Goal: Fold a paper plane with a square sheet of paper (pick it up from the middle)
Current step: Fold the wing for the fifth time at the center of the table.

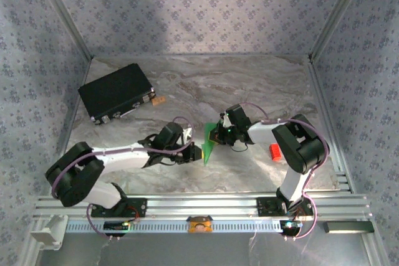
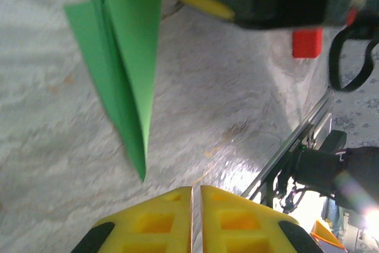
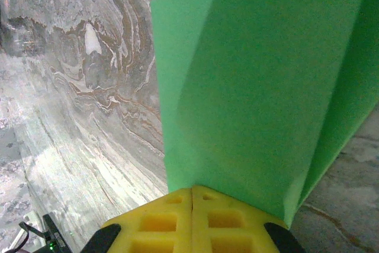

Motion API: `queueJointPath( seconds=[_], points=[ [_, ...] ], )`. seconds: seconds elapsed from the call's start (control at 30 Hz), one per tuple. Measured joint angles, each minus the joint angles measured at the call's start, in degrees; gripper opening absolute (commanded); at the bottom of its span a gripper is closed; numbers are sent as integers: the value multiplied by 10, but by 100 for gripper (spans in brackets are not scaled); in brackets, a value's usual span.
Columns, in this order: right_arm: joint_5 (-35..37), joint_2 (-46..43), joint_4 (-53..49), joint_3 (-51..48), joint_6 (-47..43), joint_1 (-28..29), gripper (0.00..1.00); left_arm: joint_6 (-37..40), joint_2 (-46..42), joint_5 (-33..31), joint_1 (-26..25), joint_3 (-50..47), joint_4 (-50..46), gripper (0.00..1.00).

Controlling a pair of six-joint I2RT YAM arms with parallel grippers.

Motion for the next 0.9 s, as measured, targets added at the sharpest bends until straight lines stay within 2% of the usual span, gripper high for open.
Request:
queueJointPath(
  seconds=[0.23, 0.4, 0.63, 0.9],
  points=[
    [1, -1, 2, -2, 2, 0, 7, 14, 112, 20, 6, 93, 5, 7],
    [1, -1, 3, -2, 2, 0, 7, 15, 173, 21, 7, 121, 10, 7],
    [1, -1, 5, -3, 5, 0, 7, 17, 214, 21, 12, 146, 18, 7],
    [1, -1, 5, -3, 6, 0, 7, 18, 231, 19, 13, 128, 40, 6]
  ],
)
